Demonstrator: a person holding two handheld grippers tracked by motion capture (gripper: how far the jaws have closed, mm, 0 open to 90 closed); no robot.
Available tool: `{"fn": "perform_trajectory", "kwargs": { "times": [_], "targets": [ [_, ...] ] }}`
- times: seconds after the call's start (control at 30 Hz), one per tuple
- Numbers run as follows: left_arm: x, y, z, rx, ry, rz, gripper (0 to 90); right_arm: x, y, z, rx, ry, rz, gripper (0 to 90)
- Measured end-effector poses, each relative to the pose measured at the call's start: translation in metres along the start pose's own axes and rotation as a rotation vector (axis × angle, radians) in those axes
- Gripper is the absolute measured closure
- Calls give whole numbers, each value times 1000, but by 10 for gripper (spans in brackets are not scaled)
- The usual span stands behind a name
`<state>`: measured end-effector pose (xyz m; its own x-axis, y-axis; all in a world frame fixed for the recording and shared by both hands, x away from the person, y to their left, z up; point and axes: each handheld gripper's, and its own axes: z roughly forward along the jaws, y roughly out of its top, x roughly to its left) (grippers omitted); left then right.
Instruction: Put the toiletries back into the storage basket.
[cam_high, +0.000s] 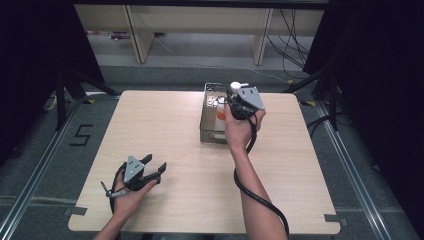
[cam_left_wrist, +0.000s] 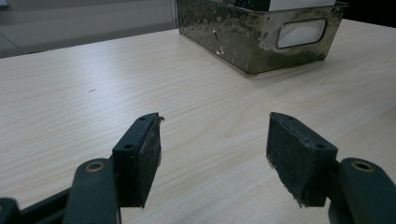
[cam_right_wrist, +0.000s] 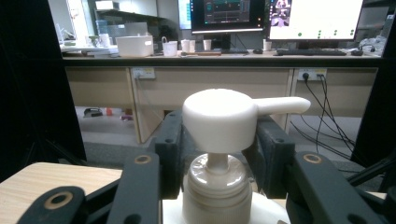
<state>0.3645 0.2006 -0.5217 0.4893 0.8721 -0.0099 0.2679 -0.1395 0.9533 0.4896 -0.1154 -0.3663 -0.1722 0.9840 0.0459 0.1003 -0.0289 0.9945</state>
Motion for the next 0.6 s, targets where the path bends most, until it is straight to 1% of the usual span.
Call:
{"fn": "perform_trajectory", "kwargs": {
  "times": [0.1, 0.13, 0.17, 0.2, 0.37, 0.4, 0.43, 0.5, 0.53, 0.57, 0.6],
  "targets": [
    [0, 0, 0, 0, 0, -1, 350, -1, -1, 1, 2, -6, -11, 604],
    [0, 0, 0, 1, 0, -1, 350, -1, -2, 1, 1, -1, 3, 604],
    [0, 0, 0, 0, 1, -1, 350, -1, -3, 1, 2, -7, -4, 604],
    [0, 0, 0, 1, 1, 1, 350, -2, -4, 1, 6, -2, -1, 604],
    [0, 0, 0, -1, 0, 0, 350, -1, -6, 1, 14, -7, 1, 603],
    [0, 0, 0, -1, 0, 0, 350, -2, -7, 2, 12, -6, -15, 604],
    [0, 0, 0, 0, -1, 0, 350, -2, -7, 2, 15, -10, -7, 604],
    [0, 0, 0, 0, -1, -1, 350, -2, -7, 2, 10, -10, -15, 604],
    [0, 0, 0, 0, -1, -1, 350, -1, -7, 2, 21, -12, -3, 603],
    [0, 0, 0, 0, -1, -1, 350, -2, -7, 2, 19, -11, -9, 603],
    [0, 0, 0, 0, -1, 0, 350, -1, -7, 2, 20, -12, -4, 603]
  ]
}}
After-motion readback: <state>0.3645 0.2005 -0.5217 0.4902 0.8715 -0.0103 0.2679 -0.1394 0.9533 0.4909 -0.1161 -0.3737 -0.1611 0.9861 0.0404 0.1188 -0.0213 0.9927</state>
